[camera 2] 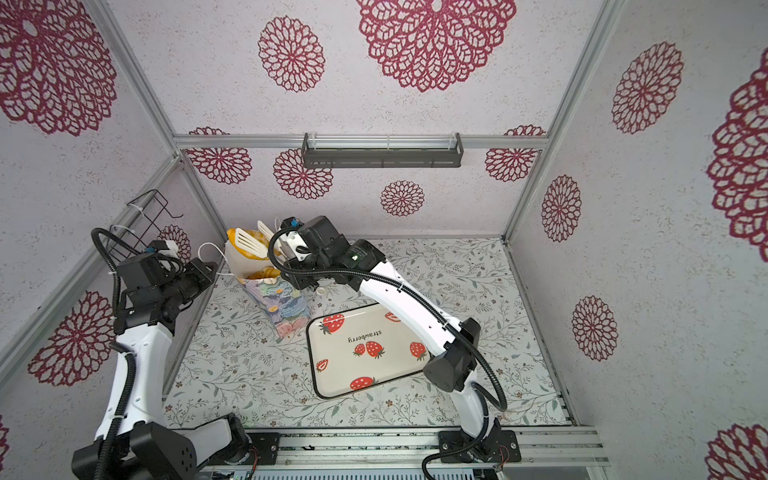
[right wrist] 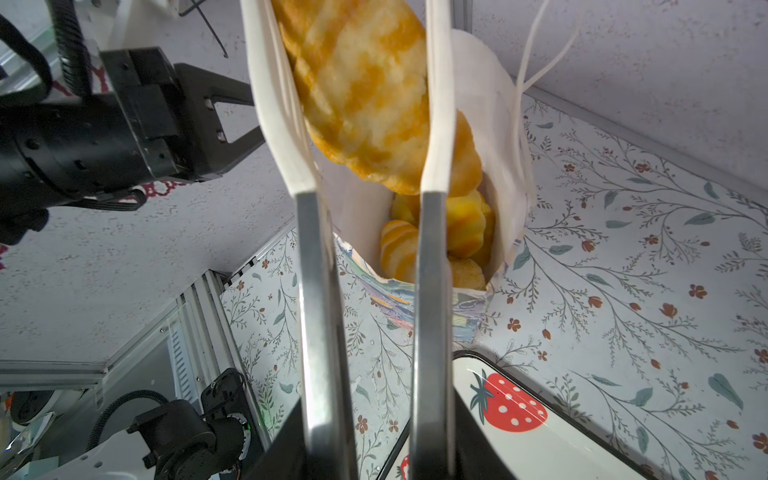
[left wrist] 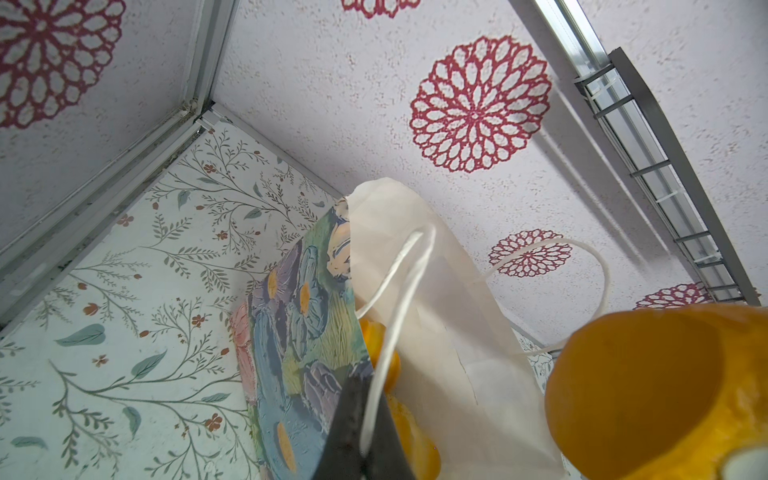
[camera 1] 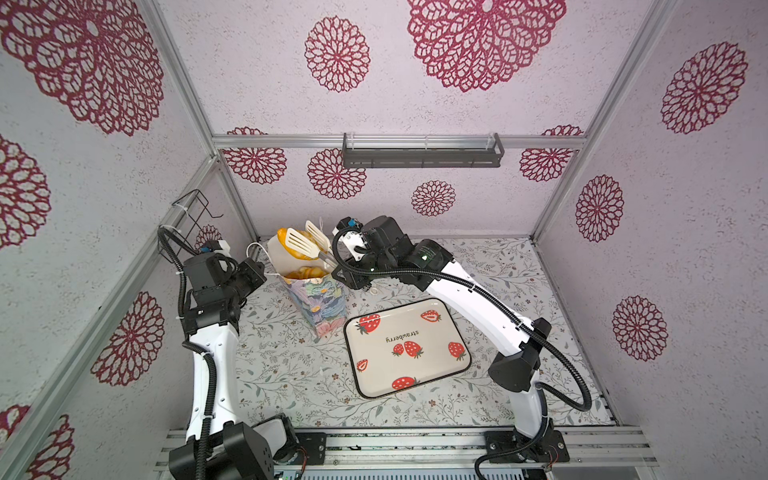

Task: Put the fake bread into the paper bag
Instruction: 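Open the tongs with the right gripper, dropping the bun into the bag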

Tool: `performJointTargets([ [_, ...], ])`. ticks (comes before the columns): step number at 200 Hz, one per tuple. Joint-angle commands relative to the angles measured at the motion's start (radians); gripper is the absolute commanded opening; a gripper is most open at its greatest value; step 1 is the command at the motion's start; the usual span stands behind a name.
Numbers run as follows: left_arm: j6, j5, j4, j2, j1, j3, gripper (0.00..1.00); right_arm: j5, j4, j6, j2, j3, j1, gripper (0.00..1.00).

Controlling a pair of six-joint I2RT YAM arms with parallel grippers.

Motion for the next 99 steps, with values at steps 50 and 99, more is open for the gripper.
performJointTargets([
  [50, -0.013, 0.017, 0.038, -0.001, 0.020, -0.015, 0.00, -0.032, 0.062, 0.022, -0.006, 0.039, -0.005, 0.39],
  [99, -0.020, 0.027, 0.046, 0.002, 0.023, -0.018, 0.00, -0.022, 0.099, 0.026, -0.063, -0.085, -0.005, 0.43],
])
